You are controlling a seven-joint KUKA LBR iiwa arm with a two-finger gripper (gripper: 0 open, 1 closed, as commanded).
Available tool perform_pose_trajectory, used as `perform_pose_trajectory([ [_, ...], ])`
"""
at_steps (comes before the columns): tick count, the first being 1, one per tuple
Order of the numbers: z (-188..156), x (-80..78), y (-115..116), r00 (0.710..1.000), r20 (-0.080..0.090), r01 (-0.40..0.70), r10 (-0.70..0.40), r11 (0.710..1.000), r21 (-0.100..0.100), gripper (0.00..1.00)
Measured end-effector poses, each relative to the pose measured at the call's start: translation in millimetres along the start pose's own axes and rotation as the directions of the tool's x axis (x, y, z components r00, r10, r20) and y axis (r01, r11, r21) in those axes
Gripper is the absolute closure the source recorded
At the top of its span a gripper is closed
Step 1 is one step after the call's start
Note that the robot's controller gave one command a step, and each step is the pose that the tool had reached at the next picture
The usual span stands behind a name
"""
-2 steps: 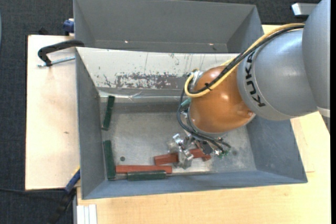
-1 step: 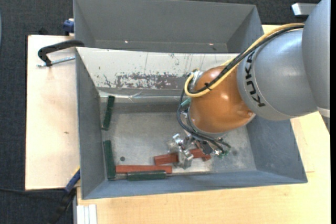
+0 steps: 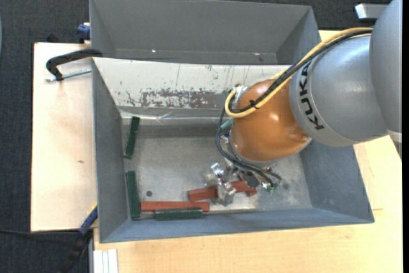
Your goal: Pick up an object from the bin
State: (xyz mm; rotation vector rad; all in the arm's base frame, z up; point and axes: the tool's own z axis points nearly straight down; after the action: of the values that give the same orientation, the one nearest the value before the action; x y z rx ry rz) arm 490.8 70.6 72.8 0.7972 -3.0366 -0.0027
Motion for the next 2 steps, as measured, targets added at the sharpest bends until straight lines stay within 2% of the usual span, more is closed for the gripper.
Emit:
perform_pose_trajectory([
  [1, -50.0, -37.0, -8.8, 1.0, 0.011, -0.017, 0.017, 1.0, 0.004, 1.0],
  [2, -89.6, -25.4, -0.3, 1.0, -0.001, -0.015, 0.015, 1.0, -0.001, 1.0],
])
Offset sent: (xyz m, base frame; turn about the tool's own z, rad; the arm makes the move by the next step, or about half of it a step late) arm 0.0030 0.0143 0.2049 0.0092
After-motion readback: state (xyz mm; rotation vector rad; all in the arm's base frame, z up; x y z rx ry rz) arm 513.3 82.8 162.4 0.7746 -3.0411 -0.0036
